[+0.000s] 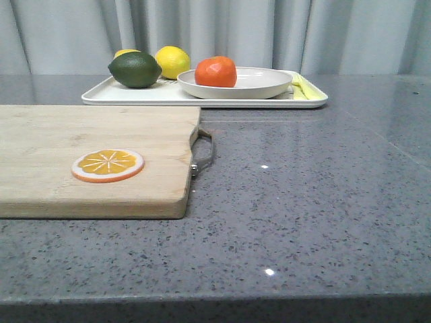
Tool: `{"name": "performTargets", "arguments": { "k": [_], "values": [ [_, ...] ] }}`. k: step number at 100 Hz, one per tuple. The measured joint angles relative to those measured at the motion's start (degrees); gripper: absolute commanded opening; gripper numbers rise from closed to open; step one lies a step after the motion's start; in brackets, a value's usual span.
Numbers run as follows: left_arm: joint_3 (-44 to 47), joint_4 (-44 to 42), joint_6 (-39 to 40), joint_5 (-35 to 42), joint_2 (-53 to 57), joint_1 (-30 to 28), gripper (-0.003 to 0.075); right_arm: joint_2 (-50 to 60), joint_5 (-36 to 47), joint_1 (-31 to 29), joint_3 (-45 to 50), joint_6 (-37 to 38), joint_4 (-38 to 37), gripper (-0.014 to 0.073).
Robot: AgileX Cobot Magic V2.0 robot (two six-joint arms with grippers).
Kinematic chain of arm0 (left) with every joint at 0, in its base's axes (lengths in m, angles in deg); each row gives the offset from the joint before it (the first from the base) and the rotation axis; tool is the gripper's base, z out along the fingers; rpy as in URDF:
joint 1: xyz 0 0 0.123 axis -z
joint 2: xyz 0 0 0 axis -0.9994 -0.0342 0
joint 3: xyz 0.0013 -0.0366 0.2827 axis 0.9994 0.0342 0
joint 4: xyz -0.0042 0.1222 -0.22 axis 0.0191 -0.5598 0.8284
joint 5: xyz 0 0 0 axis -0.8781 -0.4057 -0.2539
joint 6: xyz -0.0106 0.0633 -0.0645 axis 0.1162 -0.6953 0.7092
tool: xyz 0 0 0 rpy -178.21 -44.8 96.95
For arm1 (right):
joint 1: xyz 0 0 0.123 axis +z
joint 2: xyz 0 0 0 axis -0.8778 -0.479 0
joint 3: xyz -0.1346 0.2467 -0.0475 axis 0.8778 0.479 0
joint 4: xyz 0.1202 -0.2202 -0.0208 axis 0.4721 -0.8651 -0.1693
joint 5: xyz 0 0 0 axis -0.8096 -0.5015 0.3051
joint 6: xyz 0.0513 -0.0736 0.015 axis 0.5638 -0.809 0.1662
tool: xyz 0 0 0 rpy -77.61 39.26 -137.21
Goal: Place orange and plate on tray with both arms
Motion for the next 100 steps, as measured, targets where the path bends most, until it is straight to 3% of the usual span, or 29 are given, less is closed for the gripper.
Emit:
{"name": "performTargets", "arguments": {
  "k": [100],
  "values": [
    [0.1, 0.0, 0.0, -0.8, 0.2, 0.0, -0.0019, 0.0, 0.5, 0.0, 0.2, -0.1, 0.0, -0.0068]
  ]
}}
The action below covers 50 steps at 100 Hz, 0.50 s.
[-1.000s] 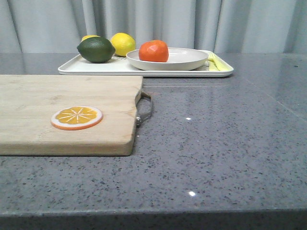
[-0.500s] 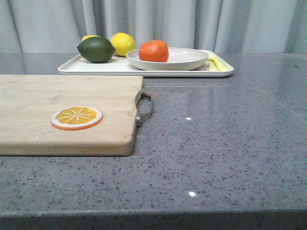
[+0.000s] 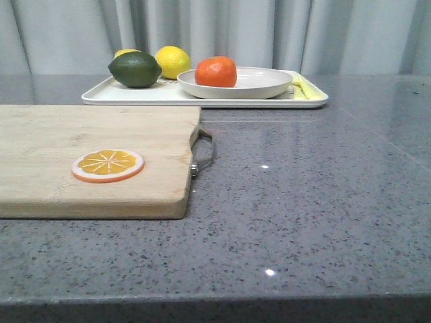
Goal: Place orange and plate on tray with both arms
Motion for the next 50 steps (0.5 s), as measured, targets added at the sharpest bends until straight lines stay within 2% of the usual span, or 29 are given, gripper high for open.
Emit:
{"name": "performTargets", "arguments": {
  "k": [15, 39, 50],
  "values": [
    [1.8, -0.8, 0.0, 2.3, 0.0, -0.1, -0.0019, 0.0, 0.0, 0.0, 0.0, 0.0, 0.0, -0.0068],
    [9.2, -2.0, 0.0, 17.0, 1.1, -4.4, -0.0019, 0.0, 0.0, 0.0, 0.0, 0.0, 0.0, -0.0068],
    [12.5, -2.5, 0.0, 20.3, 3.7, -7.7, -0.0019, 0.0, 0.0, 0.0, 0.0, 0.0, 0.0, -0.0068]
  ]
}}
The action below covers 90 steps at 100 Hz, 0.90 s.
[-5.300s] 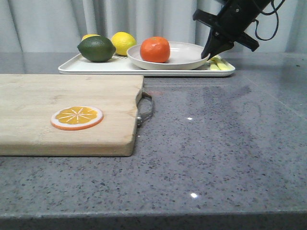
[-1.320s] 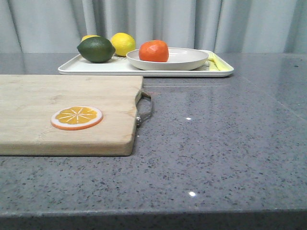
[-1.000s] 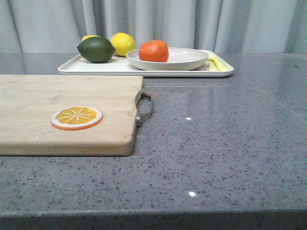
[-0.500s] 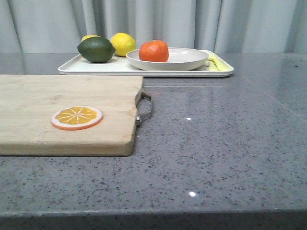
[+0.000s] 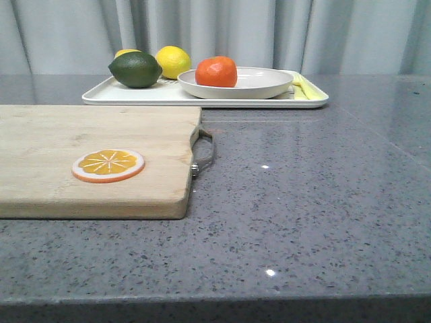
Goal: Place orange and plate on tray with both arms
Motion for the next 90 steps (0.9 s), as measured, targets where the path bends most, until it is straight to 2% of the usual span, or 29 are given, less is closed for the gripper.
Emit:
{"name": "performTargets", "arguments": {
  "k": [56, 90],
  "values": [
    [10.3, -0.3, -0.3, 2.4, 10.7, -22.9, -0.0019, 0.0, 0.0, 0.0, 0.0, 0.0, 0.0, -0.0068],
    [10.7, -1.4, -1.5, 3.1, 12.7, -31.4, -0.0019, 0.0, 0.0, 0.0, 0.0, 0.0, 0.0, -0.0068]
  ]
}}
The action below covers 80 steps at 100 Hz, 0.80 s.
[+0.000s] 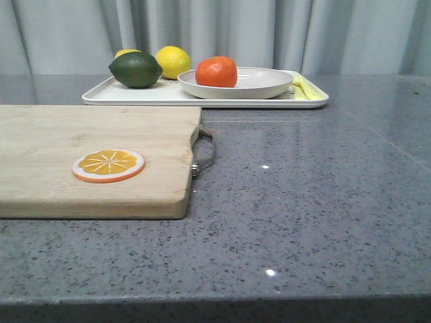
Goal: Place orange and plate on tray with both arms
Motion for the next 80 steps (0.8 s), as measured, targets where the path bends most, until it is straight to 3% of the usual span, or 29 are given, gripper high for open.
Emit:
{"name": "performTargets", "arguments": {
  "k": [80],
  "values": [
    [0.0, -0.4, -2.9, -1.8, 0.0, -0.6, -0.0019, 0.0, 0.0, 0.0, 0.0, 0.0, 0.0, -0.0068]
  ]
}}
